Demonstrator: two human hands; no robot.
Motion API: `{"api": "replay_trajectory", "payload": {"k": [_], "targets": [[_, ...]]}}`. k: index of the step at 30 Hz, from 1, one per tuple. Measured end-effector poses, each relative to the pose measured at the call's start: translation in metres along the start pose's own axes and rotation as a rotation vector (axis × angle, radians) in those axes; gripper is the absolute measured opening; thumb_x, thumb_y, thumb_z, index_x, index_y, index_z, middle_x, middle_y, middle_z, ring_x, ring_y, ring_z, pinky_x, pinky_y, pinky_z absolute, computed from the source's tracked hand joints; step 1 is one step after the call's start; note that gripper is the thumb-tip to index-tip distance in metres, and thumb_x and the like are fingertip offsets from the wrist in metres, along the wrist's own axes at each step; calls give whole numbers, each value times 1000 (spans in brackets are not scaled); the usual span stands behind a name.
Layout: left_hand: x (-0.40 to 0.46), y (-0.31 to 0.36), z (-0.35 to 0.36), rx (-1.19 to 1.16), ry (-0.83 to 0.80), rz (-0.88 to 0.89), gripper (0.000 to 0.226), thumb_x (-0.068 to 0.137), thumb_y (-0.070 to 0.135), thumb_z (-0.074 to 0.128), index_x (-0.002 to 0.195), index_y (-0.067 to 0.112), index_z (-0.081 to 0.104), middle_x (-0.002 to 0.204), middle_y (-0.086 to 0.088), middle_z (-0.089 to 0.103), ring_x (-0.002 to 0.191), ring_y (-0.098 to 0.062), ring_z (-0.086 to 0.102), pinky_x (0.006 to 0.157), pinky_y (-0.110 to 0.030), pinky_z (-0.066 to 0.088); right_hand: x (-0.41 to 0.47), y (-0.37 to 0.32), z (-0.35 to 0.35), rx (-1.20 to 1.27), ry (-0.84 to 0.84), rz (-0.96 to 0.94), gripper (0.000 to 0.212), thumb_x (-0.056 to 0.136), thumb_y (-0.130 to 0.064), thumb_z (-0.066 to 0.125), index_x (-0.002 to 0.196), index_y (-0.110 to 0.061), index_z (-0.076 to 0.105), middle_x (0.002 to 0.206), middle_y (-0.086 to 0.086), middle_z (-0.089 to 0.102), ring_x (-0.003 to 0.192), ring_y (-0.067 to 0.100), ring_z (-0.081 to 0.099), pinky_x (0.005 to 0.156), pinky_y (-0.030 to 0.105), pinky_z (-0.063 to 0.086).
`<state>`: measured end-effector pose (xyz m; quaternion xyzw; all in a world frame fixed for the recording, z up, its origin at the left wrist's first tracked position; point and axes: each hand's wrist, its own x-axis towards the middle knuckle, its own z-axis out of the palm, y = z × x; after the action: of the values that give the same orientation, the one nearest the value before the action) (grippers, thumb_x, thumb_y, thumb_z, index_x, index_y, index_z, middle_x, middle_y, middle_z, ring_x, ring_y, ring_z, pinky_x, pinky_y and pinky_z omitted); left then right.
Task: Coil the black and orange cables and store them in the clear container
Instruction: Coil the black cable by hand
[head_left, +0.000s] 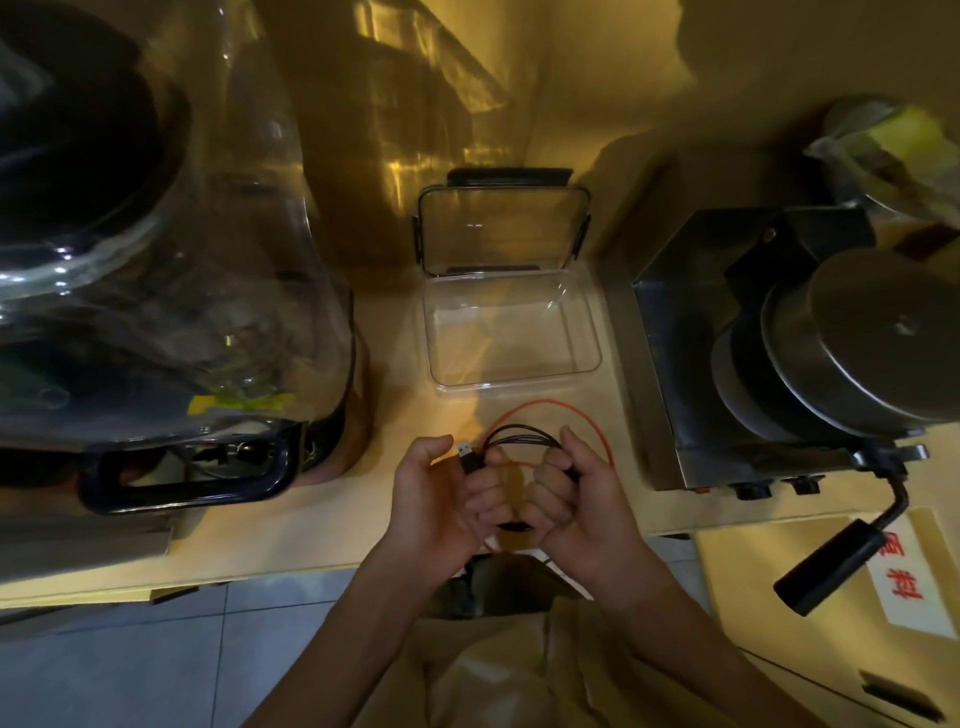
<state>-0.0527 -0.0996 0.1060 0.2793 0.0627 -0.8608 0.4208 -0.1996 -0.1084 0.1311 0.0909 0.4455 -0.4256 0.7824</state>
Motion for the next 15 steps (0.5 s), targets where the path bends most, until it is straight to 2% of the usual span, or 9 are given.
{"api": "replay_trajectory", "payload": {"k": [2, 5, 8, 12, 15], "targets": [[4, 0, 1, 1, -23, 22, 34, 86, 35, 40, 88, 4, 54, 58, 1, 34, 49, -13, 32, 50, -27, 33, 4, -7, -1, 8, -36, -3, 43, 99, -38, 42, 62, -17, 48, 39, -7, 20, 39, 9, 7, 35, 21, 16], [12, 1, 5, 14, 19, 67, 32, 90, 33, 44, 93, 3, 56, 60, 1, 38, 52, -13, 34, 53, -27, 35, 12, -17, 1, -3, -109, 20, 36, 98, -36, 41, 70, -14, 51, 46, -7, 17, 44, 10, 8, 39, 21, 19], [20, 2, 10, 5, 111, 122, 40, 99, 36, 42, 99, 1, 62, 58, 2, 39, 49, -11, 38, 53, -25, 41, 20, -32, 5, -58, -208, 30, 31, 99, -27, 39, 79, -10, 55, 46, -6, 30, 43, 9, 21, 47, 23, 27], [31, 8, 18, 39, 177, 217, 40, 102, 31, 35, 108, -1, 58, 61, 3, 40, 51, -9, 41, 59, -25, 46, 25, -48, 10, -112, -341, 18, 19, 92, -15, 39, 96, -5, 55, 61, -1, 35, 59, 14, 33, 65, 31, 45], [38, 14, 22, 123, 208, 283, 32, 98, 19, 42, 116, -4, 56, 69, -1, 43, 59, -12, 45, 69, -30, 44, 40, -58, 10, -169, -367, 14, 26, 91, -14, 41, 107, -1, 56, 69, 1, 35, 67, 17, 35, 76, 38, 39]]}}
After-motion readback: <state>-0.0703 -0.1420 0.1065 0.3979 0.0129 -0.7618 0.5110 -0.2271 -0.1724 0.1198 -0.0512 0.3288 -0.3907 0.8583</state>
